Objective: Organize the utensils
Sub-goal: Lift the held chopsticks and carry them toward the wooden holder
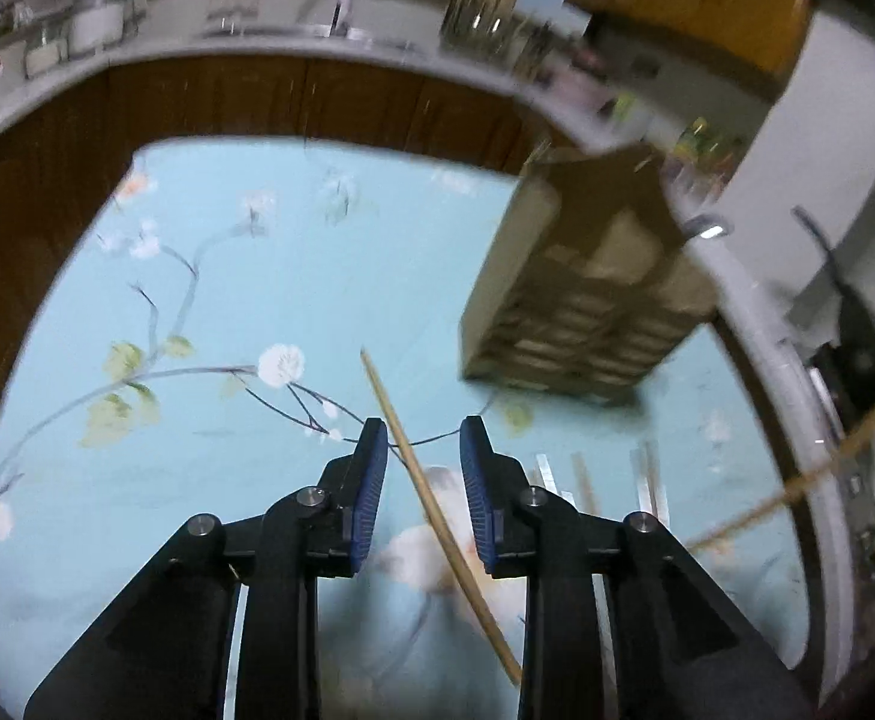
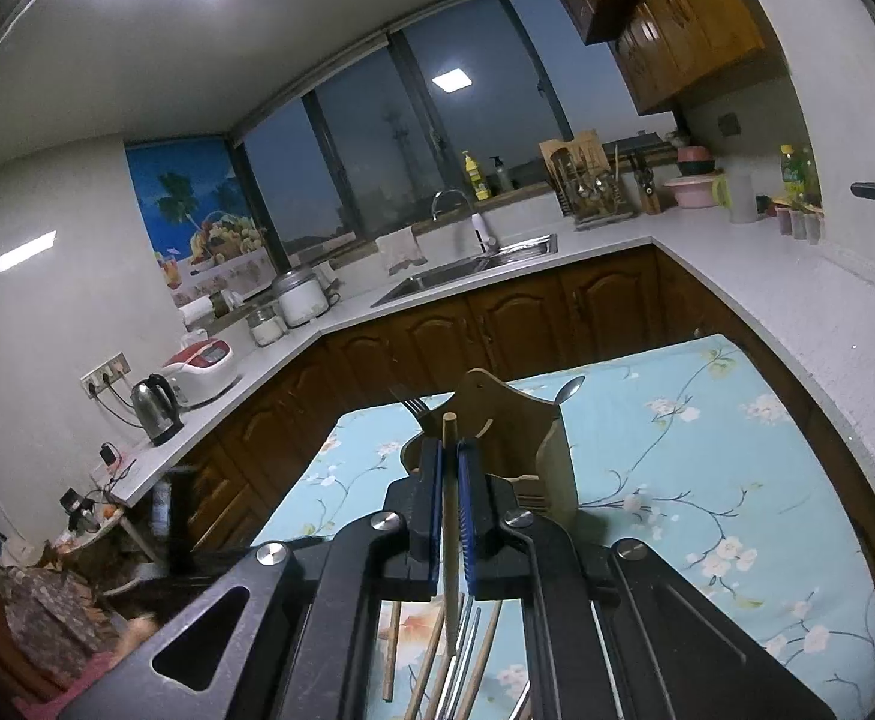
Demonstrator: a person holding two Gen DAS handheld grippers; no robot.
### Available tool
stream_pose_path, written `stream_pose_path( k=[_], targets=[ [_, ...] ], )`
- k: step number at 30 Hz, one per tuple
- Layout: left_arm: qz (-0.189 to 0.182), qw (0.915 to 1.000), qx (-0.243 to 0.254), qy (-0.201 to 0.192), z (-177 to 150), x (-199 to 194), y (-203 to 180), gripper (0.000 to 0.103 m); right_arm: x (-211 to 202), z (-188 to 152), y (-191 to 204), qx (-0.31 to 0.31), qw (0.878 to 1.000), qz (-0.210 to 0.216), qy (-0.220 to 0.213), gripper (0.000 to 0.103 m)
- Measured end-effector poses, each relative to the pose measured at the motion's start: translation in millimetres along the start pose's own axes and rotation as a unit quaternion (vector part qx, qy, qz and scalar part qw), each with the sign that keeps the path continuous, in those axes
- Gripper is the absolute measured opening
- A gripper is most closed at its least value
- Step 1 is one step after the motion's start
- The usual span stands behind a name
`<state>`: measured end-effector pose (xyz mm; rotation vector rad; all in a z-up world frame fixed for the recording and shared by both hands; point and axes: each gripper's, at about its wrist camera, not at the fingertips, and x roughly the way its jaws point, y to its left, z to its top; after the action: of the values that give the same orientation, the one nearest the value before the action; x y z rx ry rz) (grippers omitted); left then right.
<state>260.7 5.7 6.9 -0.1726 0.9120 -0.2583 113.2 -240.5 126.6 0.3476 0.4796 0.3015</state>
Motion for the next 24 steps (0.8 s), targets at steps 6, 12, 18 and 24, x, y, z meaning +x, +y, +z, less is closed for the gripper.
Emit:
stream_pose_path(
  k=[6,12,18,24],
  targets=[
    [0.025,0.9984,-0.009,0.05,15,70,-1,0.024,1,0,-6,0.008,1.0,-0.001,0.001,0.005],
    [0.069,0.9952,0.04,0.057,20,103,-11,0.009,3,-2,-16,0.017,1.0,-0.001,0.002,0.005],
    [0.037,0.9981,0.017,0.048,15,77,1,0.004,1,-7,-18,0.022,1.0,0.006,0.001,0.005],
    [-0.037,0.999,0.001,-0.026,1,-9,-9,0.004,-5,-8,-12,0.016,1.0,0.006,-0.007,0.005]
  ],
)
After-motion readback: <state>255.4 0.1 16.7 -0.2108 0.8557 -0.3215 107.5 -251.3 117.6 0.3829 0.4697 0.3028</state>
